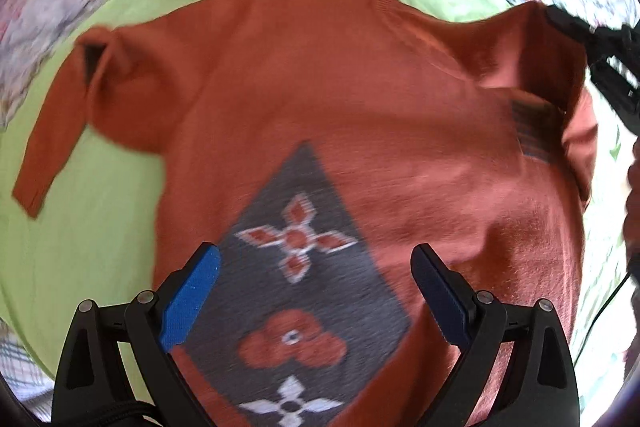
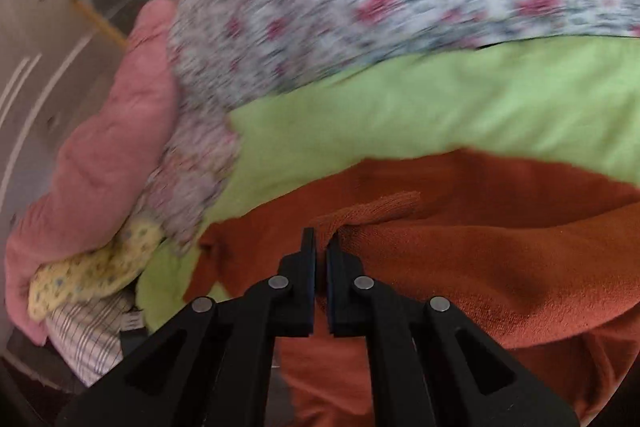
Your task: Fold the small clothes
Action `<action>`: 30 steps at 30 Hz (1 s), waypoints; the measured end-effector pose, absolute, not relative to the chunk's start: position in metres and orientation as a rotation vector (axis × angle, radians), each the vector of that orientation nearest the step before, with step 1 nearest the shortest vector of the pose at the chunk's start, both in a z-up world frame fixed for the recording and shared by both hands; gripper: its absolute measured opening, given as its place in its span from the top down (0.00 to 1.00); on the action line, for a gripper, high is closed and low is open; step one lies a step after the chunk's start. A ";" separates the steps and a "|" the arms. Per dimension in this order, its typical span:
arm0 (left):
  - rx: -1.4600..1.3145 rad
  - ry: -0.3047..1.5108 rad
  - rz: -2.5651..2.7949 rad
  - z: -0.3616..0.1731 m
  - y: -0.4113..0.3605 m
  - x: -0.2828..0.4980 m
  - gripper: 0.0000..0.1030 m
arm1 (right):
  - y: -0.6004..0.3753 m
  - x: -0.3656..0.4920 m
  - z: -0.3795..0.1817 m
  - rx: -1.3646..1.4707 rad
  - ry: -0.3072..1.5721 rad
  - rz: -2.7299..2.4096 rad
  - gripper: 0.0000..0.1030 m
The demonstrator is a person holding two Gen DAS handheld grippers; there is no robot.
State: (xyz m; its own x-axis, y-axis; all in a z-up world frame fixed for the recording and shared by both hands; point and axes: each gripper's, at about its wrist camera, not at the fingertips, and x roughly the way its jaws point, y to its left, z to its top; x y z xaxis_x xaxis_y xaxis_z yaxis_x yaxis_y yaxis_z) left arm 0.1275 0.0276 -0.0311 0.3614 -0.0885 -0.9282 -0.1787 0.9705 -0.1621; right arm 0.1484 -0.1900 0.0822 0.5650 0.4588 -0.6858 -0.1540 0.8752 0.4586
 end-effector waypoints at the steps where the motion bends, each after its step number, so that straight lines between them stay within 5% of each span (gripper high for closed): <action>1: -0.286 1.200 0.062 -0.032 0.037 0.124 0.06 | -0.177 0.150 0.075 0.368 0.928 0.403 0.95; 5: -0.423 1.197 0.053 -0.037 0.065 0.117 0.06 | -0.129 0.152 0.041 0.288 1.088 0.507 0.92; 9: -0.498 1.192 0.035 -0.042 0.077 0.124 0.06 | -0.124 0.146 0.006 0.229 1.219 0.453 0.65; 11: -0.521 1.191 0.018 -0.042 0.076 0.131 0.06 | -0.136 0.139 0.003 0.268 1.214 0.427 0.60; 22: -0.775 1.263 -0.080 -0.076 0.054 0.227 0.06 | -0.219 0.092 0.032 0.405 1.059 0.179 0.59; 24: -0.740 1.280 -0.061 -0.082 0.048 0.241 0.18 | -0.226 0.085 0.035 0.415 1.043 0.152 0.59; 25: -0.700 1.261 -0.071 -0.081 0.044 0.246 0.49 | -0.230 0.083 0.036 0.420 1.039 0.132 0.59; 26: -0.651 1.237 -0.107 -0.074 0.039 0.250 0.94 | -0.237 0.079 0.038 0.428 1.032 0.119 0.59; 30: -0.568 0.998 -0.196 -0.032 0.045 0.231 0.89 | -0.251 0.067 0.049 0.452 0.966 0.078 0.59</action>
State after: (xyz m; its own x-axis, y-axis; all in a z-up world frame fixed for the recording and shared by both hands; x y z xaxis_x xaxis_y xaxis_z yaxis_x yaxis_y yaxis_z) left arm 0.2311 0.0447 -0.0319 0.5389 -0.4071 -0.7375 -0.0982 0.8391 -0.5350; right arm 0.0670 -0.2512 0.0486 0.5738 0.2621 -0.7760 0.1345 0.9044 0.4049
